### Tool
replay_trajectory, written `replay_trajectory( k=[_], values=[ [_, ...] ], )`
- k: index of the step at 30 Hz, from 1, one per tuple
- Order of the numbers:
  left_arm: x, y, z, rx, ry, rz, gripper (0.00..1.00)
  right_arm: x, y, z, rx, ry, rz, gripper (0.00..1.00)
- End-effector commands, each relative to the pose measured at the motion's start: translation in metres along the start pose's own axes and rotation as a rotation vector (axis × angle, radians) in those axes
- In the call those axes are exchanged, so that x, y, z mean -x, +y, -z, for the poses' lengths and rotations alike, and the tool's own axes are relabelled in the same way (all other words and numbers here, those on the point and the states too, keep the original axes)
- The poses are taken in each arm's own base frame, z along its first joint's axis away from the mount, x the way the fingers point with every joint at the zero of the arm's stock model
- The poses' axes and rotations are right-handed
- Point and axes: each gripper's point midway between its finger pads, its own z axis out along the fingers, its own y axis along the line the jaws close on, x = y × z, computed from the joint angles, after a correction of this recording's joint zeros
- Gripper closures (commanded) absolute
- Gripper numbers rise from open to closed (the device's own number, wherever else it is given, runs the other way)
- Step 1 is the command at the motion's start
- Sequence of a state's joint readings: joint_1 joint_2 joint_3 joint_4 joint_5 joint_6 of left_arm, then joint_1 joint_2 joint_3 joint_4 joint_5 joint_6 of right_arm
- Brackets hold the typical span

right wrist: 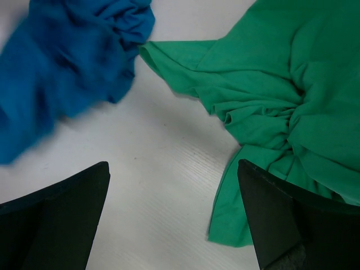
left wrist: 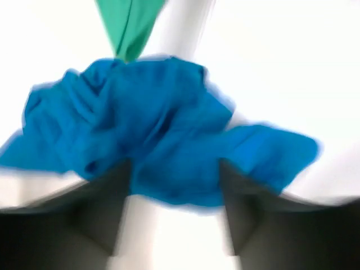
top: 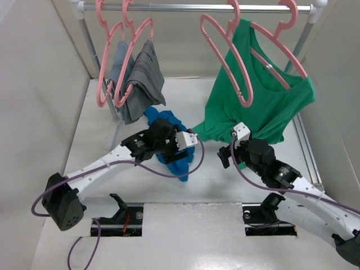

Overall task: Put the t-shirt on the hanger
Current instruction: Grab a hanger with the right arm

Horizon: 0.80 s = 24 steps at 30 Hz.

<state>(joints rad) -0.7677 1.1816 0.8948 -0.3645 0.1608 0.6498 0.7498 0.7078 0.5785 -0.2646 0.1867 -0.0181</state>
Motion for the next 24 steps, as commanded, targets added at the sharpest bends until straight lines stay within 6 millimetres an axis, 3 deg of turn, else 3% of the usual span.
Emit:
replay_trajectory(
  k=[1, 3, 6, 9, 10, 16, 18, 20, 21, 22, 23, 24],
  values=[
    [0.022, -0.028, 0.001, -0.141, -0.031, 0.076, 0.29, 0.021, 0.001, 0.006, 0.01, -0.034, 0.01, 0.0],
    [0.022, -0.031, 0.001, -0.152, -0.026, 0.062, 0.21, 0.015, 0.001, 0.008, 0.01, 0.002, 0.017, 0.0],
    [0.006, -0.035, -0.002, -0.145, 0.01, 0.053, 0.2, 0.014, 0.002, 0.01, 0.019, 0.015, 0.019, 0.0],
    [-0.006, -0.032, -0.002, -0.092, 0.042, 0.093, 0.2, 0.02, 0.013, 0.011, 0.088, 0.004, 0.051, 0.0],
    [-0.006, -0.029, 0.0, -0.069, 0.036, 0.104, 0.2, 0.031, 0.017, 0.011, 0.118, -0.031, 0.075, 0.0],
    [-0.041, -0.008, 0.023, 0.109, 0.099, 0.128, 0.2, 0.032, 0.062, -0.002, 0.35, -0.018, 0.166, 0.0],
    [-0.043, 0.006, 0.046, 0.21, 0.047, 0.062, 0.2, 0.022, 0.074, -0.013, 0.391, 0.032, 0.22, 0.0],
    [-0.052, 0.008, 0.049, 0.281, -0.001, 0.032, 0.16, 0.025, 0.087, -0.019, 0.416, 0.058, 0.274, 0.0],
    [-0.047, 0.013, 0.063, 0.35, -0.075, 0.046, 0.08, 0.026, 0.092, -0.02, 0.432, 0.064, 0.308, 0.0],
    [-0.063, 0.01, 0.058, 0.387, -0.067, 0.067, 0.04, 0.03, 0.096, -0.021, 0.445, 0.065, 0.329, 0.0],
    [-0.059, 0.012, 0.06, 0.416, -0.119, 0.084, 0.02, 0.05, 0.108, -0.018, 0.474, 0.029, 0.355, 0.0],
    [-0.061, 0.01, 0.06, 0.426, -0.14, 0.096, 0.02, 0.047, 0.115, -0.02, 0.497, 0.057, 0.396, 0.0]
  ],
)
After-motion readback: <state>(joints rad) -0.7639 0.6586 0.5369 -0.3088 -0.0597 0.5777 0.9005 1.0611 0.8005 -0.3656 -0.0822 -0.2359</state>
